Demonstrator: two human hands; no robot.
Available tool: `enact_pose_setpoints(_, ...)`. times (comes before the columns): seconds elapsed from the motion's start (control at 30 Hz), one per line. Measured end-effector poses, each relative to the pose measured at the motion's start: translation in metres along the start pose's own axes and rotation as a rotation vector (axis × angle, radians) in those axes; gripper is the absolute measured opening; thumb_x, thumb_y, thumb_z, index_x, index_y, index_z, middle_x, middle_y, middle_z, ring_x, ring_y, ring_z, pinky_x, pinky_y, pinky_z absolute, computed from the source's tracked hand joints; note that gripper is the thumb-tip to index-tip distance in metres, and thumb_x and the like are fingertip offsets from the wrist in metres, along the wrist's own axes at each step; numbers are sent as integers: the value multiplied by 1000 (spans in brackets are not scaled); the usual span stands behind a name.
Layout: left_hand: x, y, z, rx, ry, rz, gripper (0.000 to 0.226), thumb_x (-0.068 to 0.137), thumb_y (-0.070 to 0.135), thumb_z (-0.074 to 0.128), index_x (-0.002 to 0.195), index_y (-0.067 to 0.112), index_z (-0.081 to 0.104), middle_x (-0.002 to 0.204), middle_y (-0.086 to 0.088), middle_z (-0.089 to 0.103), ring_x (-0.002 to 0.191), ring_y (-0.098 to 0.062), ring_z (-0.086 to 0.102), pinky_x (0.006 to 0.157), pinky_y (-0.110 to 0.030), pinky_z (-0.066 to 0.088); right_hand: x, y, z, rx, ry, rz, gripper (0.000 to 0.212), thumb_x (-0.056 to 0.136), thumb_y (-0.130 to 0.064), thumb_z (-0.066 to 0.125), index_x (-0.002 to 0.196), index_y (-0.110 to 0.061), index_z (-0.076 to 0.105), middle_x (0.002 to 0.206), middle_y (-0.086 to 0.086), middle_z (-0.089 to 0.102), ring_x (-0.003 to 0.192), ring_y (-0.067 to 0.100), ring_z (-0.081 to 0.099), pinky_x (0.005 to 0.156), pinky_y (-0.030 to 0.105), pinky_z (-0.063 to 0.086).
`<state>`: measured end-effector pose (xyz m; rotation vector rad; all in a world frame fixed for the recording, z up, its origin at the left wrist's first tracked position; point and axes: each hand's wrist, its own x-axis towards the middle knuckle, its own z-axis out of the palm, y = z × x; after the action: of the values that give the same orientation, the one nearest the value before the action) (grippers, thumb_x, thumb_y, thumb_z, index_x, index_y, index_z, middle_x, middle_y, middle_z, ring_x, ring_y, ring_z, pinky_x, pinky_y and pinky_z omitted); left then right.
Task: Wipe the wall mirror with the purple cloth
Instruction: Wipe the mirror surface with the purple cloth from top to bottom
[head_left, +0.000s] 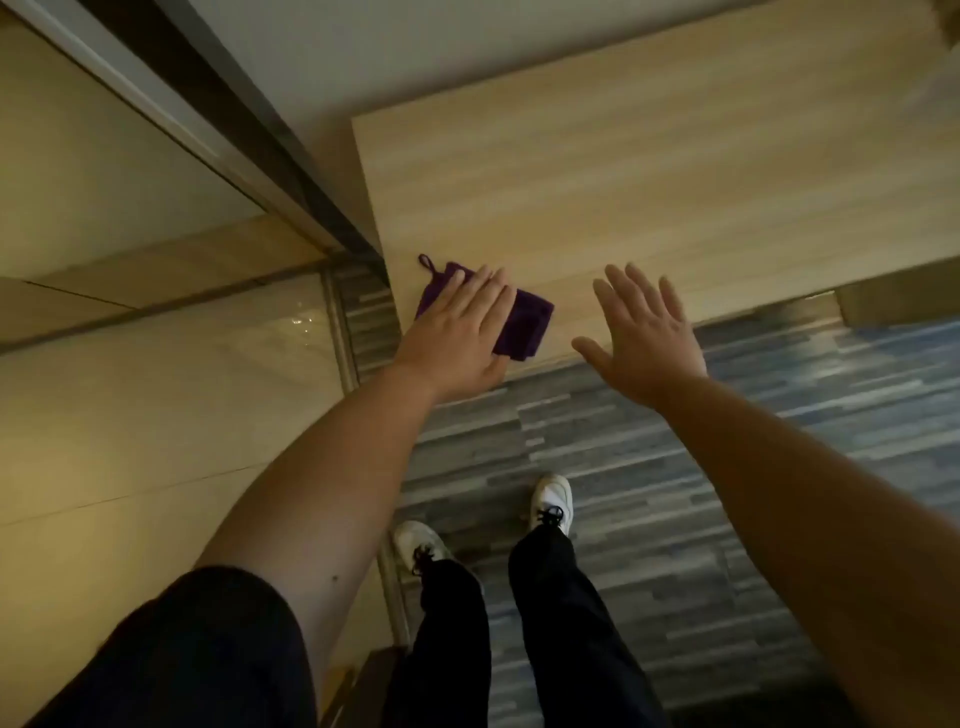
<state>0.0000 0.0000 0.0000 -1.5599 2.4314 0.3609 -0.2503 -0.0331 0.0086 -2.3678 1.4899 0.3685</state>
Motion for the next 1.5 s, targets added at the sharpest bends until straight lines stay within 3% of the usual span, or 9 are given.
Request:
enact_pose_setpoints(0.27, 36, -24, 53, 83, -125, 53, 102, 83, 76, 1, 156, 5, 0, 164, -15, -5, 151, -29, -9, 123, -46, -4, 31, -7, 52, -68, -33, -44, 78, 97, -65, 15, 157, -14, 10, 166, 7, 4, 152, 23, -5, 121, 44, -8)
enact_pose_setpoints(0.5, 29, -22, 66, 63, -94, 16, 114, 82, 86, 31, 156, 6, -3, 164, -12, -7, 151, -26, -10, 123, -44, -5, 28, -23, 58, -57, -35, -41, 77, 98, -64, 16, 157, -15, 11, 166, 7, 5, 152, 22, -4, 121, 43, -8)
enact_pose_setpoints(0.6, 16, -16, 73, 104, -84, -36, 107, 87, 77, 38, 156, 5, -3, 164, -14, -3, 151, -28, -6, 123, -44, -1, 23, -29, 54, -67, -56, -52, 76, 98, -64, 15, 157, -16, 10, 166, 6, 3, 152, 21, -7, 121, 43, -9)
enact_pose_setpoints(0.67, 2, -9, 78, 133, -32, -70, 91, 93, 60, 45, 155, 3, 11, 162, -17, 15, 149, -32, 15, 121, -46, 15, 19, -33, 50, -70, -54, -68, 75, 99, -64, 15, 157, -16, 9, 166, 6, 0, 151, 20, -9, 120, 43, -10)
enact_pose_setpoints(0.77, -23, 4, 77, 143, 49, -26, 55, 87, 26, 59, 136, 6, 45, 127, -15, 57, 109, -31, 56, 91, -43, 47, 12, -43, 41, -80, -50, -85, 75, 99, -63, 18, 157, -16, 11, 165, 6, 1, 151, 21, -7, 121, 44, -8)
enact_pose_setpoints(0.87, -55, 3, 60, 84, 58, -55, 46, 82, 22, 69, 123, 9, 51, 108, -10, 61, 93, -28, 58, 80, -40, 48, 6, -64, 24, -108, -56, -112, 75, 99, -64, 15, 157, -17, 10, 165, 6, -1, 151, 21, -8, 121, 44, -8)
enact_pose_setpoints(0.97, -96, -20, 29, 50, 77, -164, 52, 86, 28, 68, 130, 10, 45, 119, -12, 57, 103, -29, 56, 88, -40, 45, 3, -100, -4, -118, -58, -157, 74, 99, -64, 14, 157, -18, 6, 165, 5, -5, 150, 20, -12, 120, 44, -10)
enact_pose_setpoints(1.2, -209, -115, -75, 113, 429, -383, 41, 85, 13, 62, 123, 5, 48, 103, -16, 63, 89, -34, 61, 75, -43, 51, 6, -232, -103, -129, 46, -349, 74, 97, -64, 11, 157, -21, 5, 165, 2, -8, 149, 18, -16, 121, 43, -11)
enact_pose_setpoints(1.5, -350, -225, -168, 274, 672, -592, 32, 92, 13, 46, 121, 5, 57, 103, -12, 65, 88, -30, 61, 73, -41, 48, 19, -405, -223, -179, 254, -526, 74, 97, -63, 14, 157, -21, 6, 165, 2, -5, 148, 16, -16, 118, 40, -15)
